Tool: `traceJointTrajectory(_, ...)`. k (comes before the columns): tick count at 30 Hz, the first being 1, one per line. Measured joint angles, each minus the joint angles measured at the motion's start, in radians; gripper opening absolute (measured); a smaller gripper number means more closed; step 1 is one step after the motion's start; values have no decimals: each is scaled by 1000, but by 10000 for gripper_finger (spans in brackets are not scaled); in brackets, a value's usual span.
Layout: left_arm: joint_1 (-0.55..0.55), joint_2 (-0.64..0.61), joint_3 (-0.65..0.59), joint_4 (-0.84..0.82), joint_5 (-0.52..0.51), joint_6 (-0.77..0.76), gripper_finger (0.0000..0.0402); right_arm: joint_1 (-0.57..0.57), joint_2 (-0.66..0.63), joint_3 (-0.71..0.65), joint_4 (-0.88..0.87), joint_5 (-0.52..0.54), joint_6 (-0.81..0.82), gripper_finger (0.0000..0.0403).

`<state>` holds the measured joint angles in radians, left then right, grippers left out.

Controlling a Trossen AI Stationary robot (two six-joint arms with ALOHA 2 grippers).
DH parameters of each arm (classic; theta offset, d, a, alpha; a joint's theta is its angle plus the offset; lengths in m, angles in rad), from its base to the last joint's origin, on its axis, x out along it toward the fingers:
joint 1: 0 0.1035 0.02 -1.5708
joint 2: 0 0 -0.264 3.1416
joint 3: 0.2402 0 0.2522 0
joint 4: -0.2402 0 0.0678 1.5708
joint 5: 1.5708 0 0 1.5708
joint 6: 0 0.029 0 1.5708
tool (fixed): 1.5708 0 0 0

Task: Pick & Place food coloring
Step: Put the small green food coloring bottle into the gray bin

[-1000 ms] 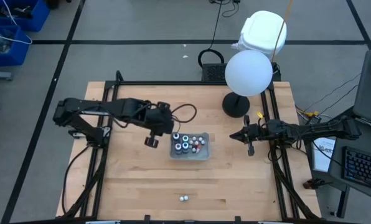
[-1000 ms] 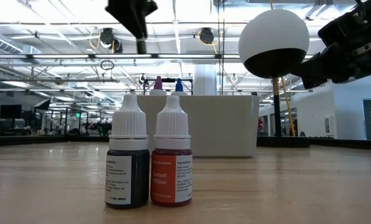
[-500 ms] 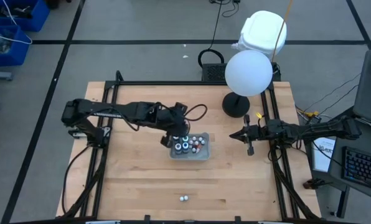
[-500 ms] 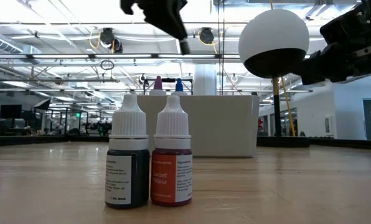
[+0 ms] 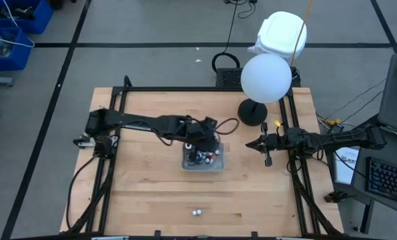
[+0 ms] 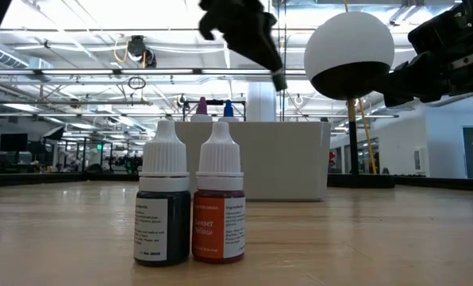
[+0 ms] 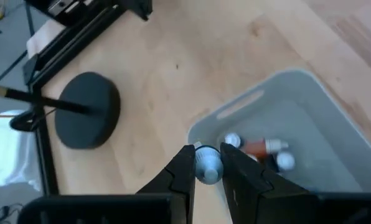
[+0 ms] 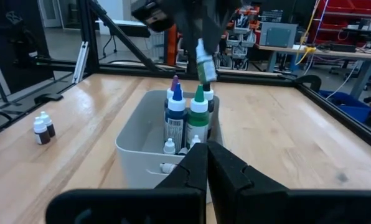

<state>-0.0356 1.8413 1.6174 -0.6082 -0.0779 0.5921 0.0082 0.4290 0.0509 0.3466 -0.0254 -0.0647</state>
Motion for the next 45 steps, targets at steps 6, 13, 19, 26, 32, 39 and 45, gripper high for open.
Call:
traceJointTrajectory(6,-32,146,172,-98,29,1,65,0,0,0,0,-2,0,0)
traceJointTrajectory(13,-45,257,228,-168,67,28,65,0,0,0,-7,-2,-7,0)
traceJointTrajectory(19,-39,292,228,-152,82,24,65,0,0,0,-7,-2,-8,0)
traceJointTrajectory(26,-21,343,227,-160,82,14,65,0,0,0,0,-2,-8,0)
traceJointTrajectory(32,-6,383,226,-172,77,10,65,0,0,0,4,-2,-8,0)
traceJointTrajectory(39,4,408,226,-159,78,2,65,0,0,0,2,-2,-8,0)
traceJointTrajectory(45,8,422,226,-151,77,0,66,0,0,0,0,-2,-8,0)
